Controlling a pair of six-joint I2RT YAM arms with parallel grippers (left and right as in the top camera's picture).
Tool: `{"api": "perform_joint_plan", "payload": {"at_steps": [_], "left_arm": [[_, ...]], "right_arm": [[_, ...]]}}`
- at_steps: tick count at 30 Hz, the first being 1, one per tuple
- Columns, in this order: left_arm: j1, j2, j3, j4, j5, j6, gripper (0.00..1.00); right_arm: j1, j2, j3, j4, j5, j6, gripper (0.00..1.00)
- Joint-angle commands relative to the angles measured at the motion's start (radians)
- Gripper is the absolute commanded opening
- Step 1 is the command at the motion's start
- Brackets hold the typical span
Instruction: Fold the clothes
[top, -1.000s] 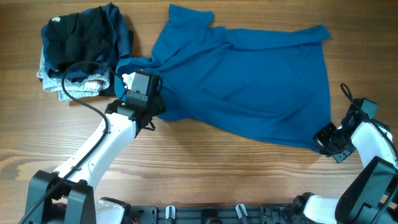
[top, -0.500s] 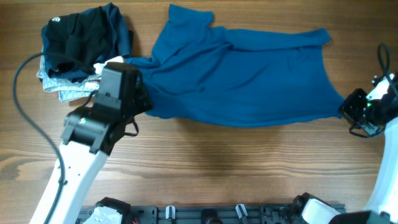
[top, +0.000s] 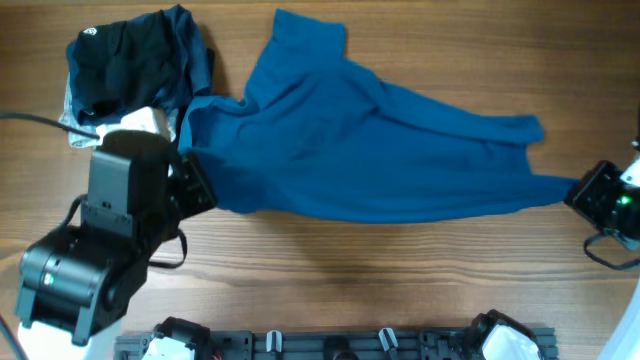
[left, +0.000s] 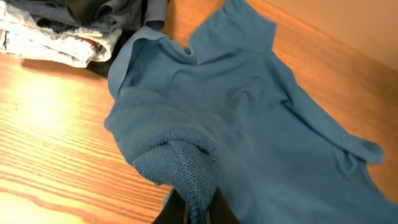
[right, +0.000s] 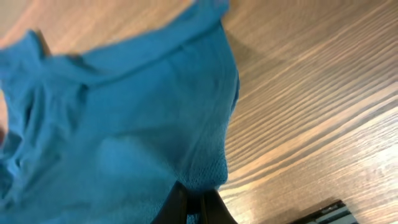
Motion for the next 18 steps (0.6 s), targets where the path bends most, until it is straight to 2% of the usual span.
{"api": "perform_joint_plan", "payload": {"at_steps": [1, 8, 13, 18], "left_arm": [[0.002, -0.016, 0.021, -0.021, 0.009, -0.018, 0.04], [0.002, 0.124, 0.021, -0.003, -0.158, -0.016, 0.04], [0.002, 0.352, 0.021, 0.108, -0.165, -0.014, 0.04], [0.004, 0.506, 0.021, 0.229, -0.177, 0.013, 0.04]], "right_arm": [[-0.019, -0.003, 0.019, 0.003, -0.005, -0.018, 0.04], [-0.019, 0.059, -0.037, 0.054, 0.016, 0.01, 0.04], [-0.021, 0.104, -0.121, 0.139, 0.056, 0.036, 0.04], [-0.024, 0.163, -0.217, 0.244, 0.056, 0.058, 0.04]]}}
